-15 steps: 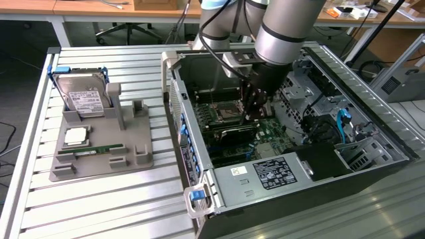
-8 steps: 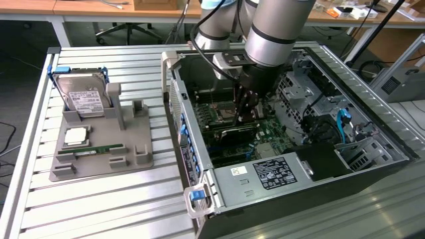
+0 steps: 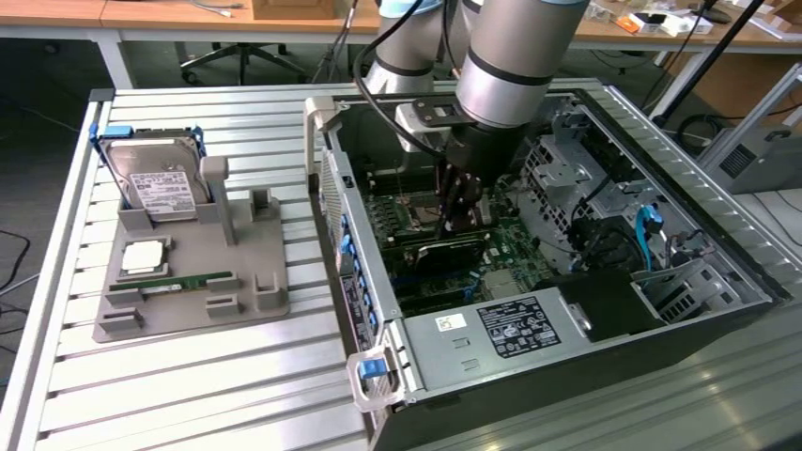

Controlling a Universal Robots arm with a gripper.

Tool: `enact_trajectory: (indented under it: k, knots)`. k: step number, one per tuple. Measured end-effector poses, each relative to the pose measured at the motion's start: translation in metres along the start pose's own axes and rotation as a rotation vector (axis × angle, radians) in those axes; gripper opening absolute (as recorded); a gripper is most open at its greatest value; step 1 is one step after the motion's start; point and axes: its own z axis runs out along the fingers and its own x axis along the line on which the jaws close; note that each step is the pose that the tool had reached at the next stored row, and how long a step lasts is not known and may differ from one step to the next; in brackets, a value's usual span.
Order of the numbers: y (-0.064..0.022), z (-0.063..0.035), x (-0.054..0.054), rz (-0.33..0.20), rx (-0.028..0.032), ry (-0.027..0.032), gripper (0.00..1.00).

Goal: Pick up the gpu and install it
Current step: 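Press down on the gpu until it lock into place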

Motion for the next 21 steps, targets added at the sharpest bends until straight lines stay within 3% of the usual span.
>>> enact_trajectory:
  k: [21]
  knots:
    - [0.0036,0.0026,-0.0007,0.000,0.0000,0.0000,0.11]
